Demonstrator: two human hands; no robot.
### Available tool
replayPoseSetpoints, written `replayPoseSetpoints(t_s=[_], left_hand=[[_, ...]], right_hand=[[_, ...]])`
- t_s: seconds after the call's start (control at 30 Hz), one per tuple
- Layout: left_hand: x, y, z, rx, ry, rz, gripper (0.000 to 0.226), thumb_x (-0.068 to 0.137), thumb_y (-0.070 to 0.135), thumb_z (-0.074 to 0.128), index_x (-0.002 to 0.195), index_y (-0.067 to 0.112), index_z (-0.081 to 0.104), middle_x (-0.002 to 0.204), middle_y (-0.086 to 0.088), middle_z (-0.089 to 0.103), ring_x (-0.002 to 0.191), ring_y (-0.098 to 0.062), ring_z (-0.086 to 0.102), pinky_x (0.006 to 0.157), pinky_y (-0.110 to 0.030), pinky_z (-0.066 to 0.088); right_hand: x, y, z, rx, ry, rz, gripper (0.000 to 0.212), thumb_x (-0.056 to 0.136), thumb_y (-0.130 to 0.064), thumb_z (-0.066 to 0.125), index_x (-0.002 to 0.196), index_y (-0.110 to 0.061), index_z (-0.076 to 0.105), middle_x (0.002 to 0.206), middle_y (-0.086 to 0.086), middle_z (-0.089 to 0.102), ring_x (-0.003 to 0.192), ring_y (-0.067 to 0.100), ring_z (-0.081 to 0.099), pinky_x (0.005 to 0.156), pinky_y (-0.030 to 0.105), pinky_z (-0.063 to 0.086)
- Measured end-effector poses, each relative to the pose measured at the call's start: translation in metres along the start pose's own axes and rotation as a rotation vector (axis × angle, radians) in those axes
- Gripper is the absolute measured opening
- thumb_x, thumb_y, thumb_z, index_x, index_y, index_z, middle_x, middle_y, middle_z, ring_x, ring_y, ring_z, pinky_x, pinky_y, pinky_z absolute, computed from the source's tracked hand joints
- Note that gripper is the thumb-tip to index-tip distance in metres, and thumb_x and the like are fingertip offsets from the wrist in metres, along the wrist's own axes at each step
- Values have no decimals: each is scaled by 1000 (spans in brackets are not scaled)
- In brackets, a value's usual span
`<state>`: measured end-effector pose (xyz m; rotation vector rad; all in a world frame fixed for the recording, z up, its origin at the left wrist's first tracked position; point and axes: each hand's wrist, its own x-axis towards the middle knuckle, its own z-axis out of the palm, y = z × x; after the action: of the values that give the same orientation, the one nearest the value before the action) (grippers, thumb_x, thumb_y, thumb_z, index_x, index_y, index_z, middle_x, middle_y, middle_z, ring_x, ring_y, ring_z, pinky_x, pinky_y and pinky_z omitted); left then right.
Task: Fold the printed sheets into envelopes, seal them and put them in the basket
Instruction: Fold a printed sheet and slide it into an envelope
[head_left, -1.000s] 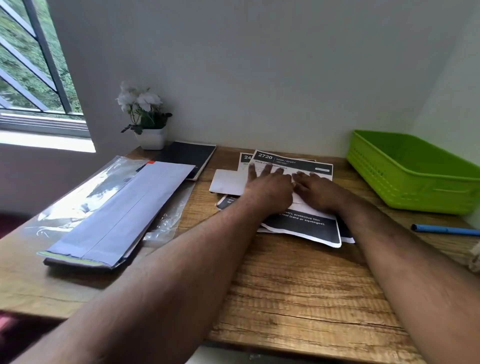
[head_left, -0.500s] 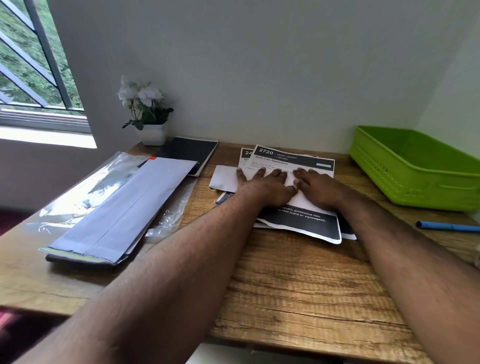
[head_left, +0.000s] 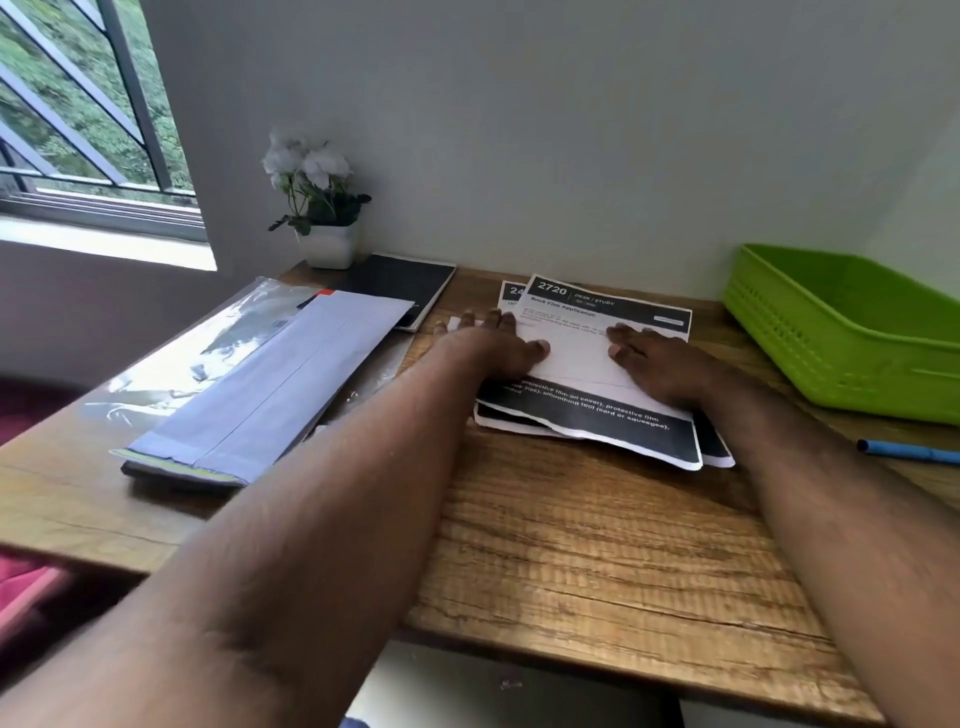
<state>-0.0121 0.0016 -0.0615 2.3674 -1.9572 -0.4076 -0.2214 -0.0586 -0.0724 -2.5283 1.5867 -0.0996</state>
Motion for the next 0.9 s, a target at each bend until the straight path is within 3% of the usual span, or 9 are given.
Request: replayPoseSetpoints(t_s=[0.2,0.3,0.43,0.53,0.63,0.77,0.9], left_hand=[[1,1,2,-1,22,1,75,96,65,19,155,24,-3,163,4,-8,149,-24,-11,115,-60,-8],[1,-2,5,-25,52,-11,72,97,63,19,155,25,1,163,4,-5,150,-25,-10,110,-64,-14],[1,5,5,37,162,129,63,99,57,20,154,26,18,163,4,8,150,-31,-6,107,-71,-15],[-8,28,5,55,291,303,51,102,49,24,148,30,33,162,4,19,151,-26,2,108,-69,-14],[-26,58,12,40,257,536,53,100,54,29,150,35,28,162,8,16,151,-16,1,111,-64,-13],[-40,76,15,31,215,691,58,97,57,36,151,39,25,162,12,13,150,-13,-4,114,-61,-12],[-43,76,14,14,205,710,61,95,58,40,151,39,24,162,13,12,150,-12,-6,114,-58,-9]], right_hand=[[-5,19,-9,16,40,132,53,104,-36,25,151,-12,20,159,7,14,147,22,16,115,26,11],[-8,9,-9,16,83,161,51,104,-34,26,148,-9,29,156,11,26,143,25,27,115,30,20],[-33,4,-18,48,247,103,44,100,-37,33,126,-10,56,134,17,55,124,31,51,101,37,40],[-71,4,-41,112,363,8,33,99,-32,44,111,-8,63,122,15,62,114,30,57,94,37,44],[-130,23,-62,58,260,46,36,92,-34,59,123,-18,64,130,5,61,120,20,55,95,28,42],[-198,64,-81,2,179,152,39,83,-33,71,120,-22,66,122,3,67,107,6,56,76,11,37],[-238,95,-91,42,61,334,63,70,-36,81,129,-33,58,131,-5,57,124,13,50,101,24,37]])
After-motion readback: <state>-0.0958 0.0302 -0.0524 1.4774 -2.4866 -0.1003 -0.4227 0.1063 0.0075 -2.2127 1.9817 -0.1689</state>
